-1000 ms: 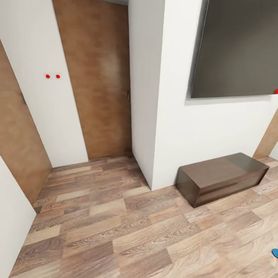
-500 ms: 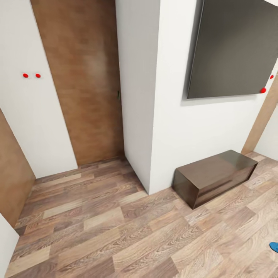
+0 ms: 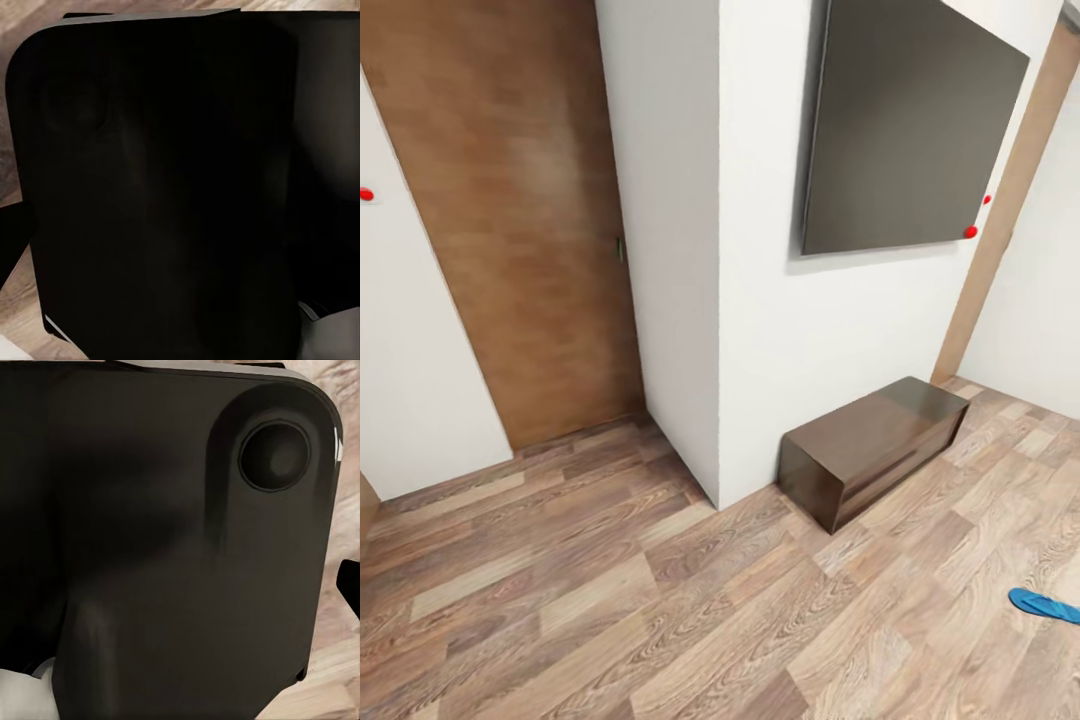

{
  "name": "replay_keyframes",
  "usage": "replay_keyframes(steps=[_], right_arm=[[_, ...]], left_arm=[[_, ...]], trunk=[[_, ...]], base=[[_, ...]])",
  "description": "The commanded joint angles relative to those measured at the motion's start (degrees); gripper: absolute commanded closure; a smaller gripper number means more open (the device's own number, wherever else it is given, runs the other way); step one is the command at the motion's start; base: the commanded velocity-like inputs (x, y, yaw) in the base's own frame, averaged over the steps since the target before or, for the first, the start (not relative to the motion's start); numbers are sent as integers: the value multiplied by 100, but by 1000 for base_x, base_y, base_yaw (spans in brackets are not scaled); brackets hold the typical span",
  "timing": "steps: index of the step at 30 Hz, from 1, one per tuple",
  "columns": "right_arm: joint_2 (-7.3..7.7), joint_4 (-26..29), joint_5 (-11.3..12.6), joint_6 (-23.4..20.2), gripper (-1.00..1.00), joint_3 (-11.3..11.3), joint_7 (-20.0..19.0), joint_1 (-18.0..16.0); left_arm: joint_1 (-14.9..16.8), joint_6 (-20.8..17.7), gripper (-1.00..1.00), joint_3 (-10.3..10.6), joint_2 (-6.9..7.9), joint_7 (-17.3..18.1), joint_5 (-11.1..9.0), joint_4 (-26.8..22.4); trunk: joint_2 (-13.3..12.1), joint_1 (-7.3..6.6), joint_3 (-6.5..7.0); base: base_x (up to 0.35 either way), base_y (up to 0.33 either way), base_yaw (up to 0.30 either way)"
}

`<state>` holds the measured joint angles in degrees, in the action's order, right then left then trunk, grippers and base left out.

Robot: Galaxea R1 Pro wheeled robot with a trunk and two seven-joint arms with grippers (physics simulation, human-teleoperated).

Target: In the bedroom, move the book from the bed onto either nightstand, and place the two sandals side by side next to the bed.

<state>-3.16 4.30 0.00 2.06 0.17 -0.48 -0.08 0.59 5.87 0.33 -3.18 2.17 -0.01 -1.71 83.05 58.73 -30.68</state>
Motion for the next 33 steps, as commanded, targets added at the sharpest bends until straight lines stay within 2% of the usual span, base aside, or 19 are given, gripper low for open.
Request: replay_keyframes(steps=[1, 18, 25, 33], right_arm=[[0, 1, 0, 14, -100, 0, -5, -1], [1, 1, 0, 14, -100, 0, -5, -1], [-2, 1, 0, 14, -100, 5, -5, -1], [-8, 1, -1, 14, -100, 8, -5, -1]], left_arm=[[2, 19, -100, 2, 1, 12, 0, 4], [2, 20, -100, 2, -8, 12, -3, 4], [2, 20, -100, 5, -7, 12, -2, 4], [2, 20, -100, 11, -7, 12, 0, 2]], trunk=[[2, 0, -5], [2, 0, -5], [2, 0, -5], [2, 0, -5]], base=[[24, 21, -294], [6, 52, -281], [31, 253, -92], [155, 316, -22]])
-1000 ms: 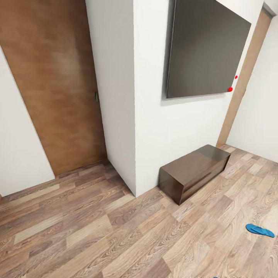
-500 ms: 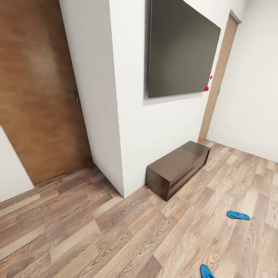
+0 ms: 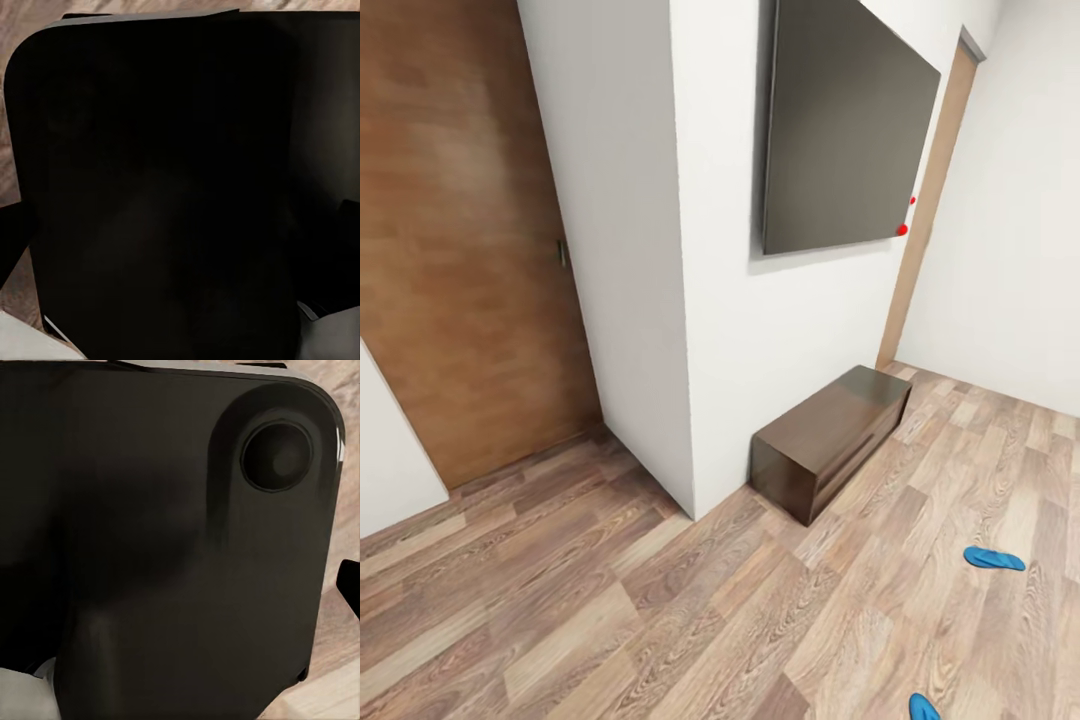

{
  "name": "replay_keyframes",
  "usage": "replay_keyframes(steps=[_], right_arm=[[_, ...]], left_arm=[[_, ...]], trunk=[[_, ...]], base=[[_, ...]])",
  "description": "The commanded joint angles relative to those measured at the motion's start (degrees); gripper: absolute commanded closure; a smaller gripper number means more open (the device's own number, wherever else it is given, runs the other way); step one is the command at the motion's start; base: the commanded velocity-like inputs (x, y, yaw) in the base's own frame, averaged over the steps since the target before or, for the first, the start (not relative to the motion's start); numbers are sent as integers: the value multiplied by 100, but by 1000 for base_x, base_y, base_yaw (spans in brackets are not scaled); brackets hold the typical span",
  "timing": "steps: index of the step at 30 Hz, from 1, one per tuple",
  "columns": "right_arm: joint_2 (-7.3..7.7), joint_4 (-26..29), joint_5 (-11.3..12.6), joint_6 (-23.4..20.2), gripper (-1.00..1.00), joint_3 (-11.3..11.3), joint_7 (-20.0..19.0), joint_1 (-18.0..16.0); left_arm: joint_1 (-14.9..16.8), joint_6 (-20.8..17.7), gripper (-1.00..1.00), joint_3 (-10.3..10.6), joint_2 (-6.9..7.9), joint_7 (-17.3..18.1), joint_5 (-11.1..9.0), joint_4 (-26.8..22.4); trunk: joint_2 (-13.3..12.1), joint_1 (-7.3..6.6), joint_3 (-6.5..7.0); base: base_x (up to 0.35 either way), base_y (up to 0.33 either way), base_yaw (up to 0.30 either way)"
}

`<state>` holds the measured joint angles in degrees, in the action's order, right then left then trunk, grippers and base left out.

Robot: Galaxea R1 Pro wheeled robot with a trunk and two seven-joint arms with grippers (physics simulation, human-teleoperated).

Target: In the bedroom, move the book from the bed onto either nightstand, and place the two sandals side by side next to the bed.

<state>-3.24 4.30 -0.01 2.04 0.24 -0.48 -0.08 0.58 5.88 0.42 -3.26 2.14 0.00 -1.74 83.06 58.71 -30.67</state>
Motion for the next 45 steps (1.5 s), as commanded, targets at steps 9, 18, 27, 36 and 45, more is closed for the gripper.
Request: replay_keyframes(steps=[9, 18, 27, 36, 45], right_arm=[[-1, 4, 1, 16, -100, 2, -5, -1], [-1, 4, 1, 20, -100, -3, -5, -1], [-1, 5, 1, 24, -100, -5, -10, -1], [-1, 3, 1, 25, -100, -6, -10, -1], [1, 1, 1, 25, -100, -6, -10, -1]], left_arm=[[3, 19, -100, 10, 7, 14, 2, 4], [8, 14, -100, 13, -3, 10, 7, 0], [11, 15, -100, 9, -11, 6, 9, -1], [10, 18, -100, 15, 10, 6, 3, -2], [12, 15, -100, -18, 22, 5, -15, 1]], trunk=[[2, 2, -5], [2, 2, -5], [2, 2, -5], [2, 2, -5], [2, 2, -5]], base=[[234, 302, -44], [236, 201, -166], [57, 39, -247], [11, 7, -261], [2, 1, -264]])
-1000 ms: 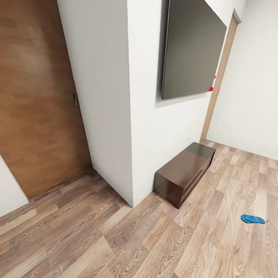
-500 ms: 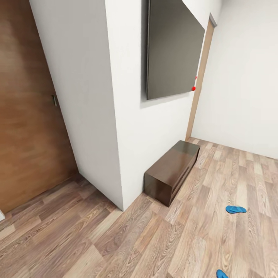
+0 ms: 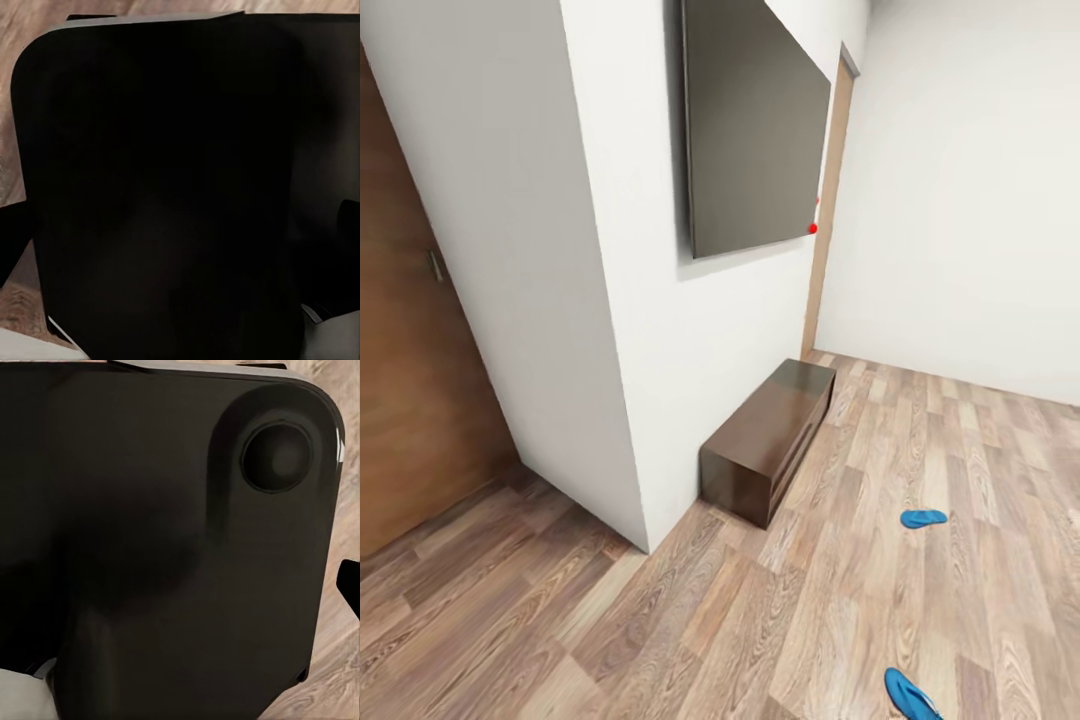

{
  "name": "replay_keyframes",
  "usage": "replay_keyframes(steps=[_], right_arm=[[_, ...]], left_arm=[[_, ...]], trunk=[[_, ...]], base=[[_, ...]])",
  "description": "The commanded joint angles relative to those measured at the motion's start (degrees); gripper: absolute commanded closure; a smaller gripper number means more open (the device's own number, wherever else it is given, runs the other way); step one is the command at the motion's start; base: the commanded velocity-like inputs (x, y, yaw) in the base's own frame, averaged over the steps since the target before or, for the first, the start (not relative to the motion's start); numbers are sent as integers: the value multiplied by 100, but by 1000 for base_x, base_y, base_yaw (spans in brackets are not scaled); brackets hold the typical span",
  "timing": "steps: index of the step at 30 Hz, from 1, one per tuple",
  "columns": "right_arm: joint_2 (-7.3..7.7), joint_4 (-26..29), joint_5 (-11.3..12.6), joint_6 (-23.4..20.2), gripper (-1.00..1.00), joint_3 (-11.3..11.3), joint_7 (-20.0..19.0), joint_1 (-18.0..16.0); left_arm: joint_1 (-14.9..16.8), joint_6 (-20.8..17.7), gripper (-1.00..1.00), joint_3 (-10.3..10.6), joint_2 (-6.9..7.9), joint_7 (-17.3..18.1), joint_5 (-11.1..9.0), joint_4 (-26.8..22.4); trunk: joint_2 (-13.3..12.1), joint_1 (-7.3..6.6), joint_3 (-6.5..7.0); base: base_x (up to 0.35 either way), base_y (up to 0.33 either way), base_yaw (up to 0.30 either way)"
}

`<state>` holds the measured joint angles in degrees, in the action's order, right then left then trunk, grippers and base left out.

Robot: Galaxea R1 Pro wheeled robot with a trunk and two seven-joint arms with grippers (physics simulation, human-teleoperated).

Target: In the bedroom, move the book from the bed onto either nightstand, and place the two sandals side by side next to the bed.

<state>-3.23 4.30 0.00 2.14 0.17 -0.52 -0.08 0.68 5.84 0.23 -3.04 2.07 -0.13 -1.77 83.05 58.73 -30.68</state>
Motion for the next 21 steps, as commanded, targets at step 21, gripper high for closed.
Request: replay_keyframes(steps=[21], right_arm=[[26, -7, 8, 14, -100, -51, -7, -1]], left_arm=[[2, 21, -100, -30, -52, 18, -29, 4]], trunk=[[2, 0, -5]], base=[[0, 0, -251]])
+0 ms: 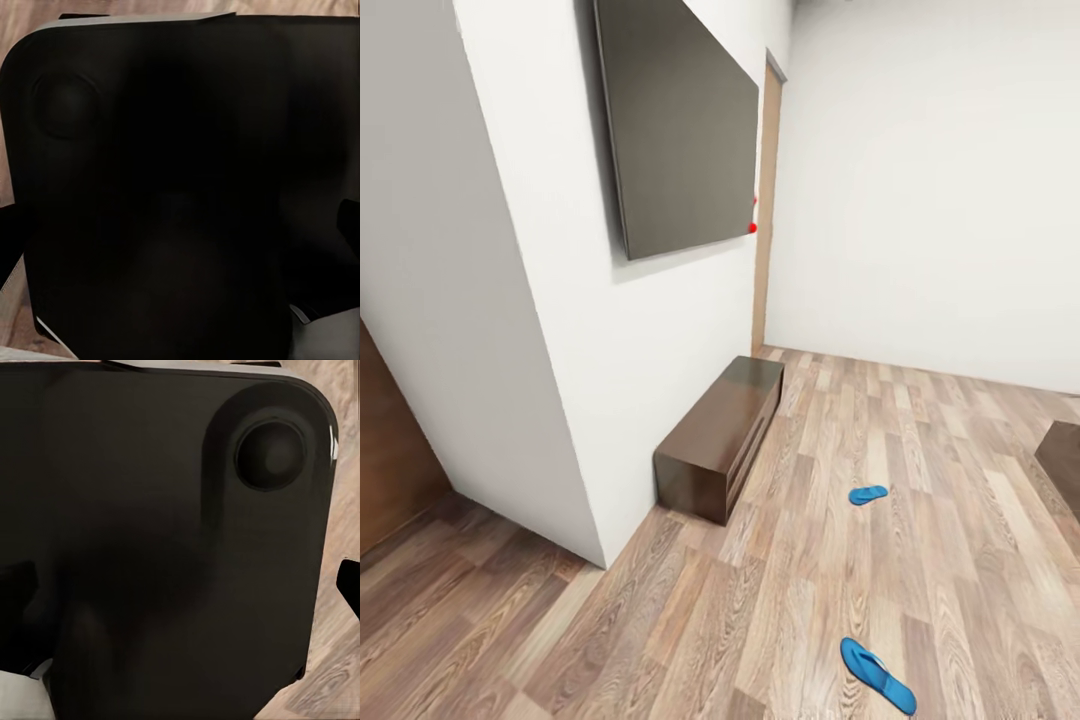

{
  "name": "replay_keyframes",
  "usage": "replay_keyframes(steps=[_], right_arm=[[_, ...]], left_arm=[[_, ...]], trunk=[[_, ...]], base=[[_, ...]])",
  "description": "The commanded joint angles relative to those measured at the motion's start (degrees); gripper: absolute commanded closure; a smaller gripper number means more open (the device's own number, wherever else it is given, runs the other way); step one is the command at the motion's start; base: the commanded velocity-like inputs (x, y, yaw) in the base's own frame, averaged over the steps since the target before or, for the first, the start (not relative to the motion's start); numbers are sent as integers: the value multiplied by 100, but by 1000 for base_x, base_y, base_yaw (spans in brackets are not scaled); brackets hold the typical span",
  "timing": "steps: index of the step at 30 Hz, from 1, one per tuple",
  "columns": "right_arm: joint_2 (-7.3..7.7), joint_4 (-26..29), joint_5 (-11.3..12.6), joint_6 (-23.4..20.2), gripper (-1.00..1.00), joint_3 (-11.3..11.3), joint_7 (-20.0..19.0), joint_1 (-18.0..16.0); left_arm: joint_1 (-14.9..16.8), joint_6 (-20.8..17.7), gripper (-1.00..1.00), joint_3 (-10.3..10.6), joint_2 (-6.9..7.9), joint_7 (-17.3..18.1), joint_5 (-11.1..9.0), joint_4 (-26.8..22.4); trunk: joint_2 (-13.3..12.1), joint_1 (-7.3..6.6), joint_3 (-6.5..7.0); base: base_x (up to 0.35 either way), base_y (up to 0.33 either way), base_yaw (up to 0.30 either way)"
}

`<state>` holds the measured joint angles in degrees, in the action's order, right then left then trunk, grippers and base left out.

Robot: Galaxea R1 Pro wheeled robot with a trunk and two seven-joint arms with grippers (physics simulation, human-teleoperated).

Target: In the bedroom, move the book from the bed onto either nightstand, and place the two sandals side by side next to the bed.

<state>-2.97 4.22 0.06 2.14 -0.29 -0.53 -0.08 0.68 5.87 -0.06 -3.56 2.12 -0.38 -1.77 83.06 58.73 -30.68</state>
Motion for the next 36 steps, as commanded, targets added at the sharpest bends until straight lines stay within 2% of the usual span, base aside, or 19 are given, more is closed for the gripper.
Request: replay_keyframes(steps=[1, 17, 28, 36], right_arm=[[3, 1, 1, 14, -100, -8, -6, -1], [-1, 0, 11, 15, -100, -20, 0, -1], [-15, 3, 6, 15, -100, 5, 1, -1], [-17, 7, 4, 15, -100, 10, 1, -1]], left_arm=[[2, 19, -100, 3, -1, 14, 1, 3], [2, 20, -100, 30, 6, 16, 27, 1], [11, 19, -100, 39, 4, 18, 36, 1], [18, 19, -100, 53, 11, 24, 39, 1]], trunk=[[2, 0, -5], [2, 0, -5], [2, 0, -5], [2, 0, -5]], base=[[0, 0, -237], [0, 0, -208], [0, 16, -46], [40, 157, -8]])
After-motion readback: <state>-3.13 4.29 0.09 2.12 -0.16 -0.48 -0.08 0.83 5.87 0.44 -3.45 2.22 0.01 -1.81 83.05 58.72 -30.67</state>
